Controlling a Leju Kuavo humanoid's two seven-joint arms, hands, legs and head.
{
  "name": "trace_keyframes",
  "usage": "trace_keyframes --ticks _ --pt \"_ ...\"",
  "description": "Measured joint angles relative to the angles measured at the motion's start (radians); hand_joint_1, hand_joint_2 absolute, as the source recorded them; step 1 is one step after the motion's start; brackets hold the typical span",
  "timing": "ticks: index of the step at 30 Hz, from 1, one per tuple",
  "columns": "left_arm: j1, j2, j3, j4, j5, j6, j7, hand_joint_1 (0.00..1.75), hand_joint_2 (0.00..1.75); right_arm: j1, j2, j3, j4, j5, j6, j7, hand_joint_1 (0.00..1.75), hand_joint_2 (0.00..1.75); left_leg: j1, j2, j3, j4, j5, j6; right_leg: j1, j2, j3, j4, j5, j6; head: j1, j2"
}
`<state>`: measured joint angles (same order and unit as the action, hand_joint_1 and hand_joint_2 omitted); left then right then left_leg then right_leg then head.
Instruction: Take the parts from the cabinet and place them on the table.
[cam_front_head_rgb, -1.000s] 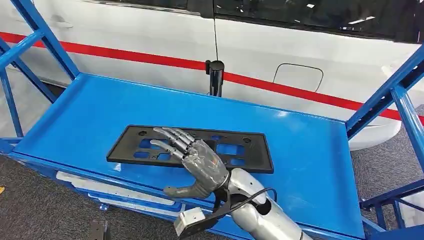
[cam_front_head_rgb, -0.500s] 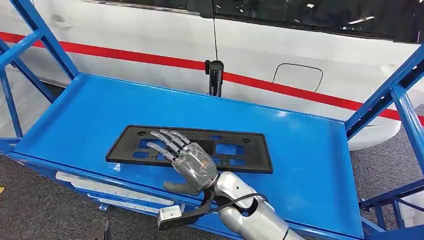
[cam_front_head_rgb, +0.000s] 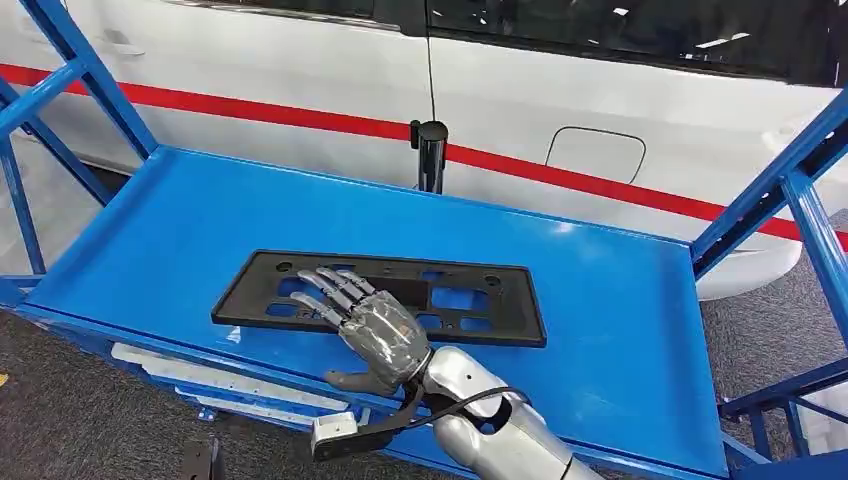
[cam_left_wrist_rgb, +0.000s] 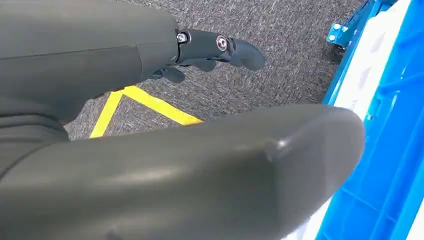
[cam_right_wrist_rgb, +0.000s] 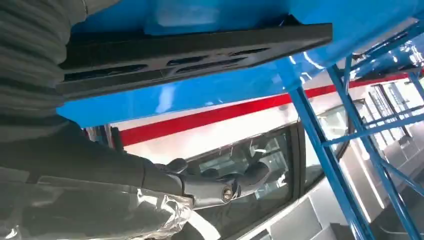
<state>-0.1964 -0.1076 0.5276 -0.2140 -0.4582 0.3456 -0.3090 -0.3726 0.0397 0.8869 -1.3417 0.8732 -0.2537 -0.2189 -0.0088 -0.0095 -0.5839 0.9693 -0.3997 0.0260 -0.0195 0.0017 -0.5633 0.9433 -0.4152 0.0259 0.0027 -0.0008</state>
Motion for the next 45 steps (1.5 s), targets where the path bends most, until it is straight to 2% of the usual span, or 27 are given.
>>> trace_keyframes --ticks 6,11,20,27,45 --pt "0.000 0.000 0.000 0.000 0.000 0.001 -0.001 0.00 0.00 -0.007 0.003 0.007 0.021 0.110 -0.005 0.082 0.00 1.75 0.000 0.000 0.000 0.000 0.000 0.000 0.000 0.000 0.000 0.000 0.000 0.000 0.000 0.000" --pt "0.000 0.000 0.000 0.000 0.000 0.002 -0.001 0.00 0.00 -0.010 0.008 0.010 0.045 0.131 -0.010 0.098 0.00 1.75 0.000 0.000 0.000 0.000 0.000 0.000 0.000 0.000 0.000 0.000 0.000 0.000 0.000 0.000" --pt "0.000 0.000 0.000 0.000 -0.009 0.003 -0.006 0.00 0.00 -0.014 0.014 0.011 0.104 0.372 -0.127 0.262 0.00 1.75 0.000 0.000 0.000 0.000 0.000 0.000 0.000 0.000 0.000 0.000 0.000 0.000 0.000 0.000" --pt "0.000 -0.002 0.000 0.000 -0.011 0.007 -0.002 0.00 0.00 -0.014 0.019 0.009 0.136 0.473 -0.145 0.337 0.00 1.75 0.000 0.000 0.000 0.000 0.000 0.000 0.000 0.000 0.000 0.000 0.000 0.000 0.000 0.000" --pt "0.003 -0.002 0.000 0.000 -0.014 0.012 -0.003 0.00 0.00 -0.009 0.037 -0.004 0.183 0.639 -0.137 0.451 0.00 1.75 0.000 0.000 0.000 0.000 0.000 0.000 0.000 0.000 0.000 0.000 0.000 0.000 0.000 0.000"
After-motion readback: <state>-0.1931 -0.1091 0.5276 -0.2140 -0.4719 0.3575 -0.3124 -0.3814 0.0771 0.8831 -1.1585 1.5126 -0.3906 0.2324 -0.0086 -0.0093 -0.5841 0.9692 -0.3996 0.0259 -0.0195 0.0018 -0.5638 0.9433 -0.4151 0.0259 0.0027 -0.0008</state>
